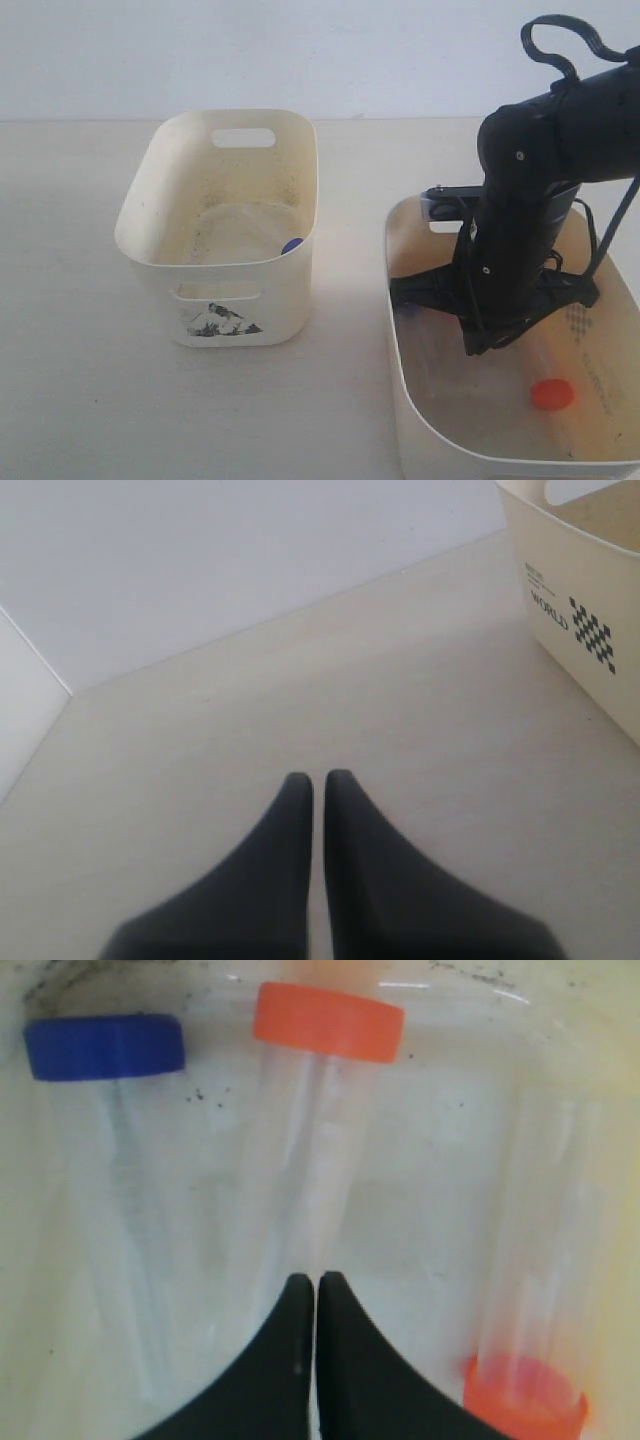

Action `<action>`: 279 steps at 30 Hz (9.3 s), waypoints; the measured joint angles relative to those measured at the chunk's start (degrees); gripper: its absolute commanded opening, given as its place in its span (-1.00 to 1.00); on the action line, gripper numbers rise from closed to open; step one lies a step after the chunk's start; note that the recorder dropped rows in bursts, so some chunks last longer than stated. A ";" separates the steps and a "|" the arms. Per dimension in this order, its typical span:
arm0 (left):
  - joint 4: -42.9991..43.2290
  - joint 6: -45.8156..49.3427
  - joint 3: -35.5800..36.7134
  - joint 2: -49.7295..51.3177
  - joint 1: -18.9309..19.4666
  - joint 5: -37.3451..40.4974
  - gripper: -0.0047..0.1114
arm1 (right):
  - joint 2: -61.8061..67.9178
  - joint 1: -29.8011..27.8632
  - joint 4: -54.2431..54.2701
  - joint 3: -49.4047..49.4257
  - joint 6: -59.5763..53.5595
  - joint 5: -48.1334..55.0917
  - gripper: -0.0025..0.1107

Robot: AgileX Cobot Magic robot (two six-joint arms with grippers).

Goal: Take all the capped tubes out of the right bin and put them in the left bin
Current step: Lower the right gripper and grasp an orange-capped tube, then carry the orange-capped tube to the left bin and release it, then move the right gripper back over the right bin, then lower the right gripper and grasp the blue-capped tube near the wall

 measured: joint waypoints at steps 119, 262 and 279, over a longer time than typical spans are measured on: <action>0.00 0.00 0.00 0.00 0.00 0.00 -0.84 | -12.31 9.76 40.02 -6.99 -53.63 -31.48 -0.02; 0.00 0.00 0.00 0.00 0.00 0.00 -0.84 | -6.90 0.82 16.05 12.65 -9.86 -19.12 0.42; 0.00 0.00 0.00 0.00 0.00 0.00 -0.84 | -4.80 0.61 17.40 12.65 -11.12 -25.81 0.42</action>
